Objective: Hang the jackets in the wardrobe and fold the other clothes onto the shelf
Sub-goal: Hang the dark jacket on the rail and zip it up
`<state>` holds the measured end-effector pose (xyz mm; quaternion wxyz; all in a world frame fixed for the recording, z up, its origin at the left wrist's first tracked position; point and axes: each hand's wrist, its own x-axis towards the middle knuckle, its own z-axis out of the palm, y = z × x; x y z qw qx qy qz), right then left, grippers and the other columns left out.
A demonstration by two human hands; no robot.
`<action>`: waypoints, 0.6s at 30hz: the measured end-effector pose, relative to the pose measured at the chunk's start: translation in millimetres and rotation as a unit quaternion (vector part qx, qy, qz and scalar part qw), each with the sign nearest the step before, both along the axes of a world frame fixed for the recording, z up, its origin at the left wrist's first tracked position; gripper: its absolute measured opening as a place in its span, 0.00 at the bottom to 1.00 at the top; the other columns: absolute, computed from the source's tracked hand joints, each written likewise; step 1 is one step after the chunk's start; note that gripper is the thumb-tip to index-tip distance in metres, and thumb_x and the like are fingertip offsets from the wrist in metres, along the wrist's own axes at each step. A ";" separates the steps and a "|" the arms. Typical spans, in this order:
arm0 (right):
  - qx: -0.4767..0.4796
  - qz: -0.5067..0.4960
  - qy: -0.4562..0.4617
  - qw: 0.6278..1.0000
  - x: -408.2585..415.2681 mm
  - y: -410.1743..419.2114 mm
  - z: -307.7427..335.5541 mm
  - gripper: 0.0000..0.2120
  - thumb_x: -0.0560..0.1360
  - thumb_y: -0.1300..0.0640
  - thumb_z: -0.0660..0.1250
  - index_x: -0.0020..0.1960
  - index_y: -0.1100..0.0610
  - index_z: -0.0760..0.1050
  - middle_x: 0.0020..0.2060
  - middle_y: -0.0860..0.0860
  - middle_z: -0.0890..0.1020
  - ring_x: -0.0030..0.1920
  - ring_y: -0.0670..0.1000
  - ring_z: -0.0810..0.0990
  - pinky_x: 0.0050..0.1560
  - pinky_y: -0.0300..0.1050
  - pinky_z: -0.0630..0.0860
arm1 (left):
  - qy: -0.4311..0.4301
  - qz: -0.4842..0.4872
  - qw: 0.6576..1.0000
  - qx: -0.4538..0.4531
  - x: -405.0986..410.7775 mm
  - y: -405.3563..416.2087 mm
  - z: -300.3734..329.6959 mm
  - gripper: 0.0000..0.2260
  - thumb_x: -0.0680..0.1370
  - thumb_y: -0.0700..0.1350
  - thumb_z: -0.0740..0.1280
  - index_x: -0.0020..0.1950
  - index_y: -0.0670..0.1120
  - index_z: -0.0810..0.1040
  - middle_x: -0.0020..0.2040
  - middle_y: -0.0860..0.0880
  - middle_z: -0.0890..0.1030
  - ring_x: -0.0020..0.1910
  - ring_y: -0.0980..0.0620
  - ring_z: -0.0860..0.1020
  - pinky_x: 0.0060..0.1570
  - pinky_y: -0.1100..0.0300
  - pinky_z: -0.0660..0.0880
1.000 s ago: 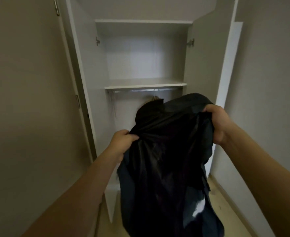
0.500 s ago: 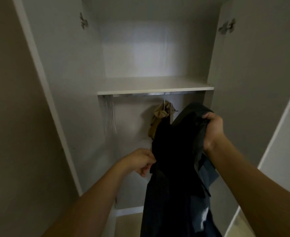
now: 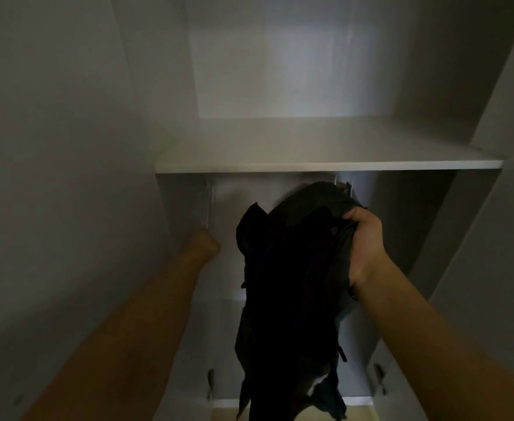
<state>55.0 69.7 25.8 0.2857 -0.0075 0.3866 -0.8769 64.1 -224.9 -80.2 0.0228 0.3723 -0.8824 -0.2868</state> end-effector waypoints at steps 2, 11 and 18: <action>0.000 0.009 0.002 1.000 -19.9 -18.2 -9.0 0.10 0.63 0.57 0.61 0.33 0.56 0.81 0.34 0.52 0.81 0.33 0.53 0.80 0.38 0.45 0.76 | -0.001 -0.014 1.000 -0.024 -37.2 -24.3 -1.8 0.22 0.79 0.44 0.64 0.70 0.37 0.68 0.69 0.38 0.72 0.65 0.40 0.73 0.63 0.53 0.71; 0.053 0.033 -0.012 0.998 -82.2 -72.7 -24.8 0.09 0.63 0.58 0.59 0.33 0.57 0.78 0.31 0.53 0.79 0.31 0.53 0.77 0.38 0.46 0.71 | -0.061 -0.005 0.987 -0.146 -127.0 -92.7 -24.8 0.20 0.82 0.45 0.60 0.73 0.38 0.67 0.73 0.38 0.67 0.71 0.39 0.67 0.69 0.50 0.63; 0.066 0.047 -0.019 0.997 -102.2 -92.1 -32.2 0.10 0.64 0.58 0.59 0.31 0.57 0.78 0.29 0.53 0.78 0.30 0.54 0.77 0.36 0.46 0.71 | -0.141 -0.043 0.965 -0.217 -151.1 -104.0 -36.4 0.15 0.81 0.42 0.62 0.66 0.40 0.75 0.69 0.40 0.73 0.67 0.41 0.72 0.65 0.48 0.69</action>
